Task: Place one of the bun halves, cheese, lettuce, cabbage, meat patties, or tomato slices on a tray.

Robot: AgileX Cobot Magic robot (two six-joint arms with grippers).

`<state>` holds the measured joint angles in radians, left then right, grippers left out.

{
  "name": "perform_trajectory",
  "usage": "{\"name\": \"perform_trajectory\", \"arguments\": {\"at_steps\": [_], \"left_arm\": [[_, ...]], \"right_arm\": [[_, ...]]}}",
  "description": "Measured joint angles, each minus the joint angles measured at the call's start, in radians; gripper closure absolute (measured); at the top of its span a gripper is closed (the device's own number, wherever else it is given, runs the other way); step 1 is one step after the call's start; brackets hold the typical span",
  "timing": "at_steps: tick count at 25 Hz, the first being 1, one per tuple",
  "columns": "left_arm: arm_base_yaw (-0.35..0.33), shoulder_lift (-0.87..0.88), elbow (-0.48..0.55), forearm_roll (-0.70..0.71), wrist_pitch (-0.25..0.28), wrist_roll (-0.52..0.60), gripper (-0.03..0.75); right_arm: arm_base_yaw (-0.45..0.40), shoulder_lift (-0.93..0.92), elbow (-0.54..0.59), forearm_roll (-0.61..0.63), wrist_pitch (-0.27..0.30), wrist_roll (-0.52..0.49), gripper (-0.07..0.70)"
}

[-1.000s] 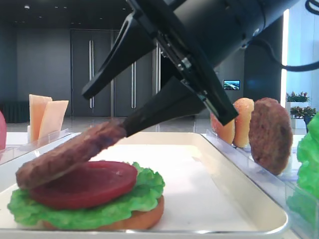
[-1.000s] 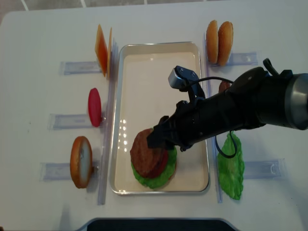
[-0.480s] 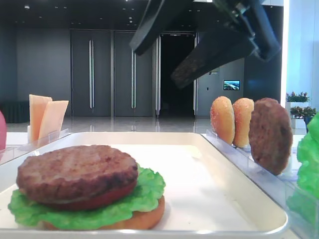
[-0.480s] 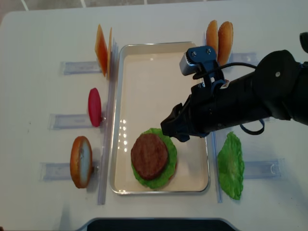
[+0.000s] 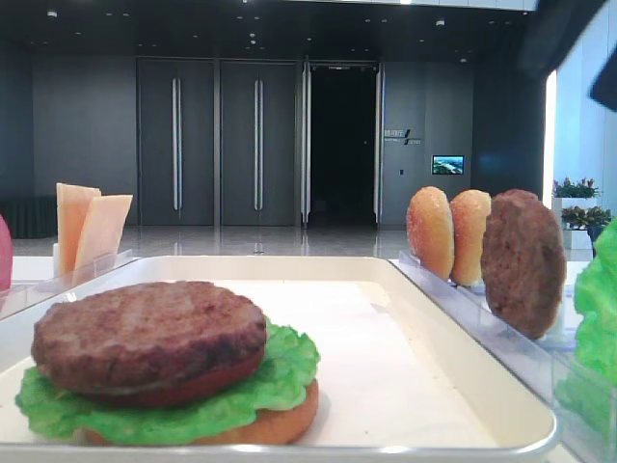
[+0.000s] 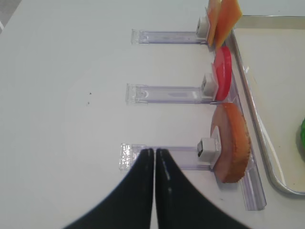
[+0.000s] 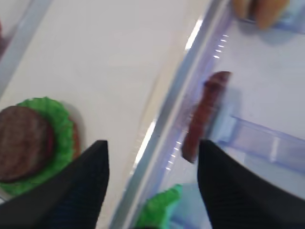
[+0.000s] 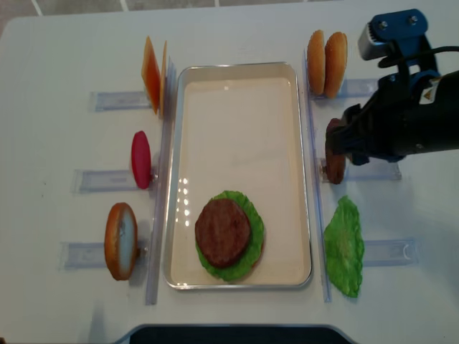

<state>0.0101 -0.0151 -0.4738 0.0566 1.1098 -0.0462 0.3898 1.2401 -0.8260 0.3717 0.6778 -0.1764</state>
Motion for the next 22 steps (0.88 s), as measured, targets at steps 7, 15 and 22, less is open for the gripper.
{"name": "perform_trajectory", "arguments": {"at_steps": [7, 15, 22], "left_arm": [[0.0, 0.0, 0.0, 0.0, 0.0, 0.0, 0.716], [0.0, 0.0, 0.0, 0.0, 0.0, 0.0, 0.716], [0.0, 0.0, 0.0, 0.0, 0.0, 0.0, 0.716]], "right_arm": [[-0.211, -0.094, 0.001, -0.27, 0.171, 0.176, 0.209], [-0.381, -0.134, 0.001, -0.378, 0.38, 0.192, 0.209], [-0.399, -0.232, 0.075, -0.378, 0.429, 0.197, 0.209]]}}
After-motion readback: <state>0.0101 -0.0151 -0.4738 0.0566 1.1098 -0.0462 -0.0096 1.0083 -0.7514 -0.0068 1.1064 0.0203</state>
